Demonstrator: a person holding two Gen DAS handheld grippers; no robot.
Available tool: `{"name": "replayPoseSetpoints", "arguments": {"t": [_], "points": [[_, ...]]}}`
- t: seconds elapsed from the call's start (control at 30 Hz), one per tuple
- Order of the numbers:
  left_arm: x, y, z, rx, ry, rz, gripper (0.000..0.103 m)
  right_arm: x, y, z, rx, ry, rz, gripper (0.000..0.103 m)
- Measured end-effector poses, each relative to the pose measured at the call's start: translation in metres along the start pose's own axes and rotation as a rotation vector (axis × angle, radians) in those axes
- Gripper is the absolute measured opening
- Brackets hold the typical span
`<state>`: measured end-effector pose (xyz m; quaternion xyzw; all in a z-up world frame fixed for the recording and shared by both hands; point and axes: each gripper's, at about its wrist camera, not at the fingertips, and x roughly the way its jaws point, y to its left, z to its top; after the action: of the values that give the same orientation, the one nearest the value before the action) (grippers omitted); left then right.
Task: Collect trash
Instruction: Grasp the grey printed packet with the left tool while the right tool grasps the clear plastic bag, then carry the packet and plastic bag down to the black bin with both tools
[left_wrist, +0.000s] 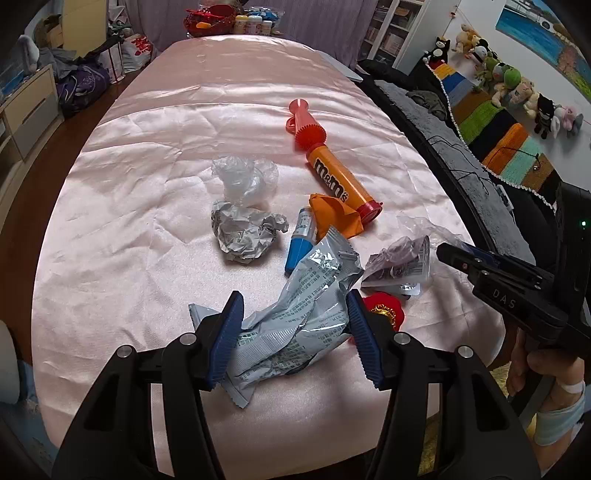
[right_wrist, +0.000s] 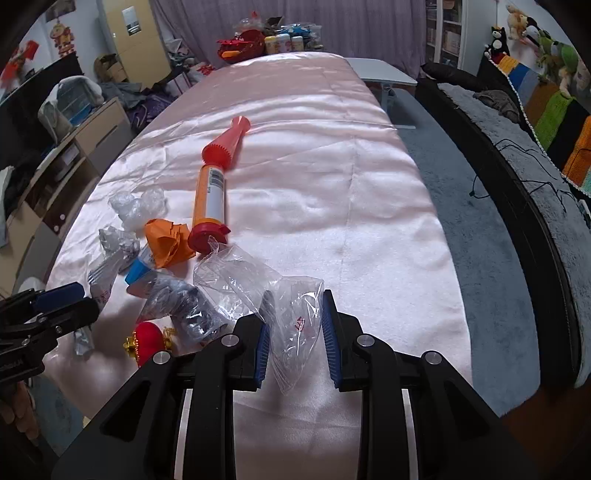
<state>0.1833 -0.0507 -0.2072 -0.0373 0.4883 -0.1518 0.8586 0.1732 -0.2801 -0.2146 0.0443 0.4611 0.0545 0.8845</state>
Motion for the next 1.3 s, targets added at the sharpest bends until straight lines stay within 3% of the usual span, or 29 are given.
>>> {"name": "replayPoseSetpoints", "arguments": {"t": [0.37, 0.67, 1.03, 1.3], "points": [[-0.063, -0.009, -0.025, 0.013, -0.071, 0.027, 0.054, -0.062, 0.018, -0.01, -0.035, -0.079, 0.01, 0.027], [-0.105, -0.014, -0.082, 0.013, -0.083, 0.045, 0.054, -0.106, 0.038, -0.054, -0.067, -0.087, 0.053, 0.027], [-0.107, -0.009, -0.158, -0.003, -0.018, 0.046, 0.055, -0.097, 0.059, -0.133, -0.119, 0.03, 0.062, 0.027], [-0.076, -0.005, -0.203, -0.009, 0.06, 0.031, 0.055, -0.07, 0.071, -0.176, -0.087, 0.139, 0.112, 0.027]]}}
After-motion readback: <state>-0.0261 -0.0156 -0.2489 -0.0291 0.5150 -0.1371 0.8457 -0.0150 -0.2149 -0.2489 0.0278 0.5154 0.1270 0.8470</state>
